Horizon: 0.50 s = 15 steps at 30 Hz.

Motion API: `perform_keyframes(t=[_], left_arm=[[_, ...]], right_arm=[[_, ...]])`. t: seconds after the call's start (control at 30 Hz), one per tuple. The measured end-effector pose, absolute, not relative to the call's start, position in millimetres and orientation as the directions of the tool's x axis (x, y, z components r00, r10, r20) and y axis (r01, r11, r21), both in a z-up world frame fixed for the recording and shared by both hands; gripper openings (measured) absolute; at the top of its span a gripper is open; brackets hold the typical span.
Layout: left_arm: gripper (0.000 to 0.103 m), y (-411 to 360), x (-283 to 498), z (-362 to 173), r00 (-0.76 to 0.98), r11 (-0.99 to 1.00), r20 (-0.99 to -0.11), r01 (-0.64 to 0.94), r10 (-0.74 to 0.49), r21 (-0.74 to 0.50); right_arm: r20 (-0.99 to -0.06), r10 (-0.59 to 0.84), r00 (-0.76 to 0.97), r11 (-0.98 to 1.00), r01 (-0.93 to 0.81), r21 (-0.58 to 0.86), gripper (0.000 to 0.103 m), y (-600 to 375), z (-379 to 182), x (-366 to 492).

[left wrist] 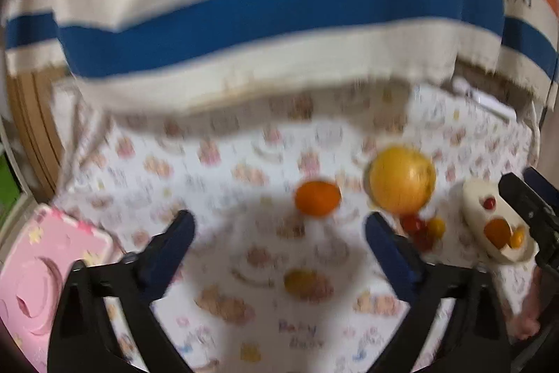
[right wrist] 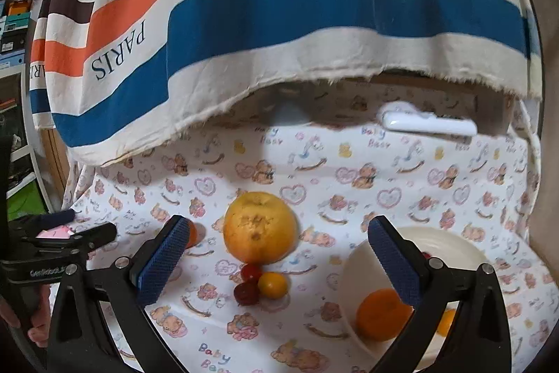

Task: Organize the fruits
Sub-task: 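Withdraw both grippers from the plate toward the remaining fruits, then grasp the small brownish fruit with the left gripper and lift it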

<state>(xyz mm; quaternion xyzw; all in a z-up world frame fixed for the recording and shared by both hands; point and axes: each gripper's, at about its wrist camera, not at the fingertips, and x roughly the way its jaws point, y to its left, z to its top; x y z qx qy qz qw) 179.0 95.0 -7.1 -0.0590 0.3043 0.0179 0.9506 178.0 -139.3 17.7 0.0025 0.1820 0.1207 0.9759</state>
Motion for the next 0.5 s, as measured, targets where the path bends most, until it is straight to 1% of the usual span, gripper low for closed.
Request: perform_keyframes(t=[0.03,0.1,0.23,0.27,0.3,0.33,0.37,0.4,0.5], left_arm=[[0.079,95.5,182.2,-10.6,0.794,0.991,-0.607,-0.064,-0.019,-0.115],[0.069,94.3,187.0,-17.7,0.756,0.991,-0.654,-0.061,-0.034,-0.123],[0.059,86.2,190.2,-28.9,0.717,0.995,-0.697,-0.052,-0.024,-0.088],[0.048,84.7,191.0,-31.4,0.708,0.996,-0.706,-0.053,-0.017,-0.078],[0.032,83.9,192.5,-33.9,0.695,0.996,-0.719,-0.057,-0.010,-0.069],[0.027,83.7,193.7,-37.3,0.679,0.996,-0.734,-0.056,-0.015,-0.072],[0.023,85.1,195.6,-38.9,0.668,0.995,-0.744,-0.050,-0.032,-0.087],[0.023,85.9,196.7,-40.9,0.656,0.994,-0.753,-0.042,-0.051,-0.104],[0.023,85.3,197.7,-43.8,0.649,0.994,-0.759,-0.040,-0.052,-0.102]], right_arm=[[-0.364,0.238,0.900,0.970,-0.238,0.045,0.103,-138.5,13.9,179.4],[-0.376,0.231,0.898,0.972,-0.233,0.039,0.103,-137.7,9.5,181.7],[-0.379,0.238,0.894,0.970,-0.241,0.040,0.103,-137.8,7.4,183.0],[-0.380,0.239,0.894,0.969,-0.243,0.039,0.103,-137.7,6.9,183.1],[-0.384,0.239,0.892,0.969,-0.243,0.038,0.103,-137.9,5.8,183.5],[-0.386,0.239,0.891,0.969,-0.243,0.039,0.103,-138.2,5.1,183.7],[-0.387,0.241,0.890,0.969,-0.244,0.042,0.103,-138.3,4.9,183.8],[-0.389,0.244,0.888,0.968,-0.246,0.047,0.103,-139.3,4.6,183.9],[-0.388,0.249,0.887,0.967,-0.247,0.056,0.103,-142.2,5.5,183.5]])
